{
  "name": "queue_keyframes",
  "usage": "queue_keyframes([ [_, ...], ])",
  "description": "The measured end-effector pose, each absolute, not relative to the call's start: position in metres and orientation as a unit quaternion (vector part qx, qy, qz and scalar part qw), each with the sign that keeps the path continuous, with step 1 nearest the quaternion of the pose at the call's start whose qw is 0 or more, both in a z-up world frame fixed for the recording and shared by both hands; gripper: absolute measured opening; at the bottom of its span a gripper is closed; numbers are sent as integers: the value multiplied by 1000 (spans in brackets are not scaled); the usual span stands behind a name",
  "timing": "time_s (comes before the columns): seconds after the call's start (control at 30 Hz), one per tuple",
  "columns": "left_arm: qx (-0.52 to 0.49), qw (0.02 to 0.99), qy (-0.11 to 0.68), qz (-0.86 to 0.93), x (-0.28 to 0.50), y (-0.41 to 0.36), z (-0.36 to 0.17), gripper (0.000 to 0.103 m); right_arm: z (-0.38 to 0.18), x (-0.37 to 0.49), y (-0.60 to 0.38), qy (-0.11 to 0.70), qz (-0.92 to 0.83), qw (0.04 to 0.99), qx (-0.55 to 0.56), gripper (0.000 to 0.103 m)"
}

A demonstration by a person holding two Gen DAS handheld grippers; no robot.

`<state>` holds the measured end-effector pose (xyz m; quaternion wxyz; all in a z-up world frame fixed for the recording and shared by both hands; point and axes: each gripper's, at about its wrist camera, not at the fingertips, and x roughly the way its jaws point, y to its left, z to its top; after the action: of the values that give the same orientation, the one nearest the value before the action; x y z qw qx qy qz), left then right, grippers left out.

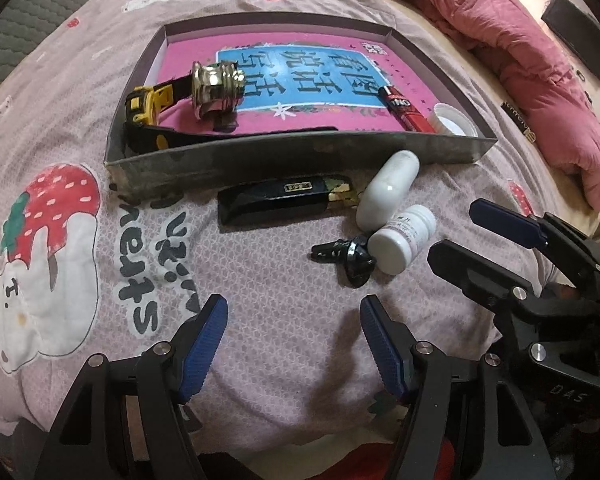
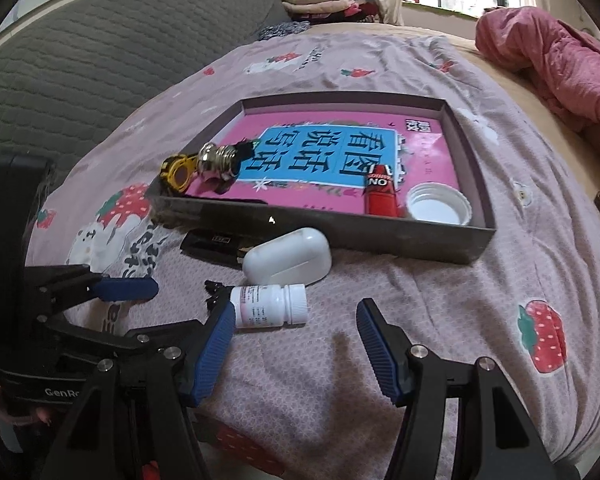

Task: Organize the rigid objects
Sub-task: 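Move right tool to the white pill bottle while left tool approaches the black plug, then close right tool around the white pill bottle and lift it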

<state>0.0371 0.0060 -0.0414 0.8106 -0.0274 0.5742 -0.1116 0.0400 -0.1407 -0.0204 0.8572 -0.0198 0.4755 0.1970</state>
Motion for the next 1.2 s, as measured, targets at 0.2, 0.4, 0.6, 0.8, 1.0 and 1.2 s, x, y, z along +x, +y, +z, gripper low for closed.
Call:
queue_keyframes([
  [0.2, -21, 810, 576, -110, 35, 16, -43, 70, -29, 44, -133, 483, 207, 850, -31, 63],
  [0.4, -29, 809, 577, -104, 35, 25, -45, 70, -37, 50, -130, 489, 216, 845, -29, 63],
  [0.6, -36, 809, 578, -103, 35, 29, -45, 70, -40, 54, -130, 493, 218, 842, -20, 63],
  [0.8, -38, 808, 579, -100, 36, 32, -45, 70, -43, 57, -129, 502, 223, 836, -7, 63],
  [1.0, -48, 807, 580, -101, 37, 37, -44, 70, -48, 59, -127, 506, 226, 832, 1, 63],
  [1.2, -41, 808, 579, -102, 35, 36, -44, 70, -50, 57, -126, 506, 236, 829, 1, 51],
])
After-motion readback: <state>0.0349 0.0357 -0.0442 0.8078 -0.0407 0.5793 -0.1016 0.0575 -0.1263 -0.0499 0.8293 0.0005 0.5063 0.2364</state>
